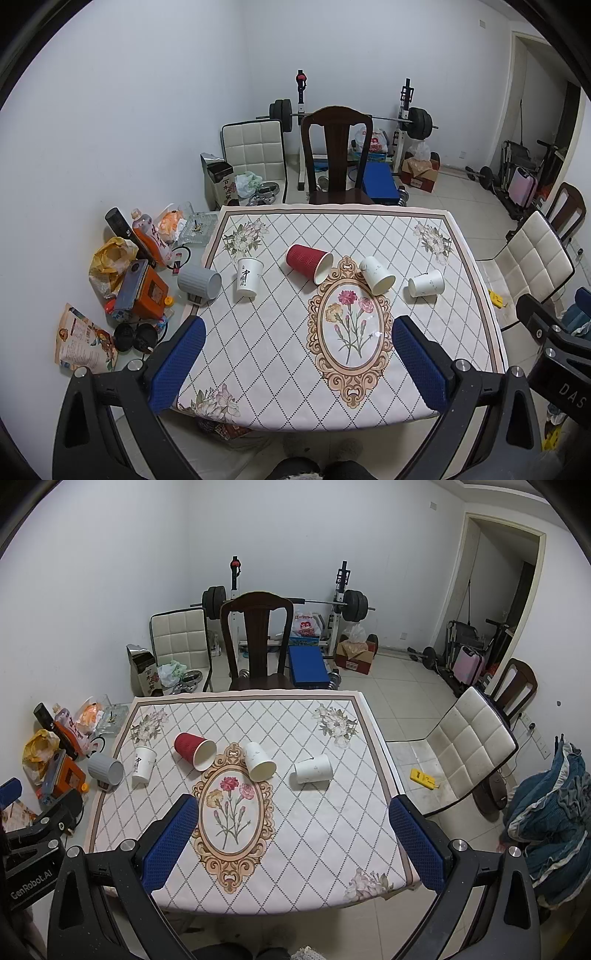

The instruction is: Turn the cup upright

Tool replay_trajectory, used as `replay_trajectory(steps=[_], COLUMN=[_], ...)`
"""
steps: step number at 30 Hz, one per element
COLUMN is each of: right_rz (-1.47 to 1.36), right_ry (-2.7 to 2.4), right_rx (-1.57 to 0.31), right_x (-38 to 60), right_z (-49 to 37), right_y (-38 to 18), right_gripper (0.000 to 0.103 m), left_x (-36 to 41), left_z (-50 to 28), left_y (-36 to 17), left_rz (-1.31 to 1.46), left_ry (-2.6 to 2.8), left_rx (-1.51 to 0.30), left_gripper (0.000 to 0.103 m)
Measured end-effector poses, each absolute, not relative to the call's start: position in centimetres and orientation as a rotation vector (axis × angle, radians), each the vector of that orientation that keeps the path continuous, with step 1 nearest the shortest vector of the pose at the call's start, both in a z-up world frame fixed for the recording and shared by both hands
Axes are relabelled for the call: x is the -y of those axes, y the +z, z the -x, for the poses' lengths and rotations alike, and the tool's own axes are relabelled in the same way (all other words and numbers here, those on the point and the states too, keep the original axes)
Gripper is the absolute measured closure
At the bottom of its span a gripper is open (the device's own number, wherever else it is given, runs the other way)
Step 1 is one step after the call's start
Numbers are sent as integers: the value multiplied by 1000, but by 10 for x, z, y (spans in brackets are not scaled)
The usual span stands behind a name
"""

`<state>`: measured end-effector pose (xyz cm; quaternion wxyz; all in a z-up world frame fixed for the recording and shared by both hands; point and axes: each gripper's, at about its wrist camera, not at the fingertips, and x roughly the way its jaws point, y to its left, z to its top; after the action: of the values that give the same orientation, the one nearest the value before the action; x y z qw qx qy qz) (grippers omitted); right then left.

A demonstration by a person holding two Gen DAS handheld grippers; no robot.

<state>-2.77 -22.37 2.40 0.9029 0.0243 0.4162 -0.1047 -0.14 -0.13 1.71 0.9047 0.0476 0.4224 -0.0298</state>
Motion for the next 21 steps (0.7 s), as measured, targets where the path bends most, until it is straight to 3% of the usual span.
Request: replay_trajectory(steps=[11,21], right_rz=[-102,-173], right_ry=[-261,-445], right_rx=[-906,-1123], right_x=[209,251], right_z=[23,6], right_y=[14,-92], right_gripper=[0,0], left_x=[-2,27], left_z=[-20,-59], left_y=[-11,-113], left_rz=[-111,-224], left_ry=[-99,-181], left_rx=[-926,-1139], left_gripper=[0,0])
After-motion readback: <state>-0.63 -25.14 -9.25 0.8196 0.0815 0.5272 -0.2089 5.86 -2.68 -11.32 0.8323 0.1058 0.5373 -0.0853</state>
